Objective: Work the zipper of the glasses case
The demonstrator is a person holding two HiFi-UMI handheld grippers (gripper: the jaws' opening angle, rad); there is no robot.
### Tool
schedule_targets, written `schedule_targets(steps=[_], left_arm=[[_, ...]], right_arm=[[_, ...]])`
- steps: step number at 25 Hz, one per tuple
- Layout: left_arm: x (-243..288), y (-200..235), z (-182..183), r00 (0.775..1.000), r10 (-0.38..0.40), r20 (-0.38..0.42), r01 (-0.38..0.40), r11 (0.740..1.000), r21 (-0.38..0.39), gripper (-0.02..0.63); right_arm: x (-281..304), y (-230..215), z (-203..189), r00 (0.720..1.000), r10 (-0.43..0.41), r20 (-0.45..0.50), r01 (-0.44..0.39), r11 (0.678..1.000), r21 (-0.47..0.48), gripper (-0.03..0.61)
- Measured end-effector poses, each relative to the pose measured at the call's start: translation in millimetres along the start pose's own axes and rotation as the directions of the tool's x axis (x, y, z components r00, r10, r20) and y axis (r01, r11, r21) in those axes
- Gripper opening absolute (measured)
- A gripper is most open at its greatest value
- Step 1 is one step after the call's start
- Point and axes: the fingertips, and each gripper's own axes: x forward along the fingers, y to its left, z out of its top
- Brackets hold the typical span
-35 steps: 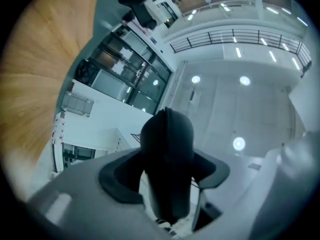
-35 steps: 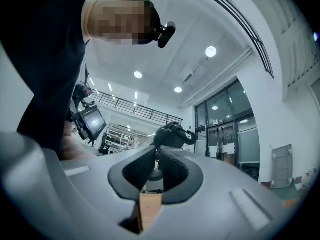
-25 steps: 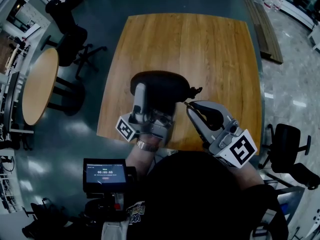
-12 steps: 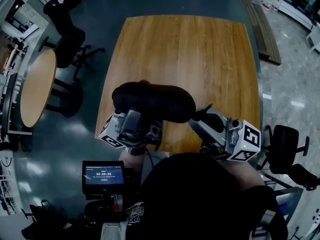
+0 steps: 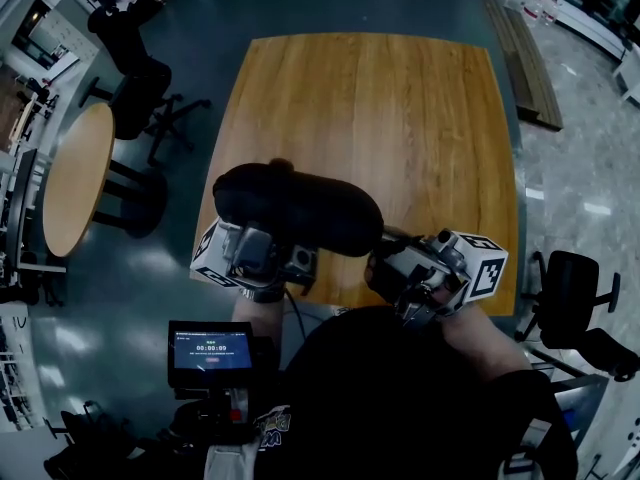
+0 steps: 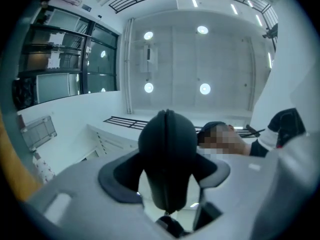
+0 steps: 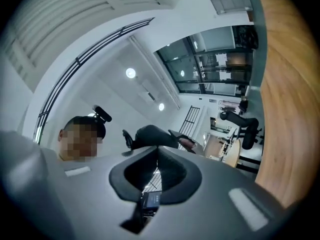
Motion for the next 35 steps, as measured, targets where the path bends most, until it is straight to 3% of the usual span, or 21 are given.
schedule_targets(steps=[2, 7, 11, 15, 17, 19, 22, 28, 32, 34, 35], left_arm=[[2.9, -2.8, -4.9, 1.0, -0.003, 0.012, 0.002, 1.0, 0.025, 0.305], [11.0, -8.3, -30.8, 0.996, 0.0, -0.091, 0.009, 0.995, 0.101, 0.336], [10.4, -12.0, -37.1, 0.994, -0.018, -0.106, 0.027, 0.996, 0.087, 0.339], [12.9, -19.1, -41.9, 0.994, -0.067, -0.086, 0.069, 0.997, 0.025, 0.412], [16.5, -18.6, -33.9, 0.996, -0.069, -0.059, 0.07, 0.997, 0.011, 0.406], [19.5, -17.3, -23.6, 0.997, -0.067, -0.035, 0.067, 0.998, -0.002, 0.329], [17.5, -15.8, -20.7, 0.997, -0.06, -0.039, 0.059, 0.998, -0.024, 0.307], [-0.1, -14.6, -37.3, 0.986, -0.036, -0.162, 0.042, 0.998, 0.037, 0.276], [-9.4, -24.2, -60.7, 0.934, -0.04, -0.354, 0.082, 0.991, 0.105, 0.292], [-1.0, -27.6, -65.8, 0.921, -0.045, -0.386, 0.094, 0.99, 0.109, 0.299], [3.9, -27.9, -64.6, 0.926, -0.05, -0.374, 0.093, 0.991, 0.099, 0.299]], right_arm=[[-1.1, -2.8, -4.1, 1.0, -0.003, 0.004, 0.003, 1.0, 0.03, 0.006], [-5.5, -7.2, -11.2, 0.999, -0.009, 0.033, 0.006, 0.996, 0.094, 0.005], [-6.2, -3.6, -12.4, 1.0, 0.001, 0.022, -0.004, 0.994, 0.109, 0.005], [-4.5, 0.2, -14.9, 1.0, 0.011, 0.007, -0.011, 0.991, 0.13, 0.006], [-0.5, 0.0, -14.8, 1.0, 0.009, 0.016, -0.012, 0.99, 0.143, 0.006], [4.1, -1.4, -15.0, 1.0, 0.004, 0.024, -0.008, 0.987, 0.161, 0.005], [5.7, -2.0, -15.9, 1.0, -0.003, 0.021, -0.001, 0.985, 0.171, 0.006], [-0.1, -3.7, -17.5, 0.999, -0.051, -0.017, 0.052, 0.992, 0.114, 0.011], [-6.6, -2.2, -19.4, 0.997, -0.071, -0.031, 0.074, 0.991, 0.108, 0.006], [-10.1, 0.6, -17.8, 0.997, -0.07, -0.032, 0.073, 0.991, 0.112, 0.003], [-10.2, 1.9, -17.0, 0.997, -0.069, -0.032, 0.072, 0.991, 0.113, 0.003]])
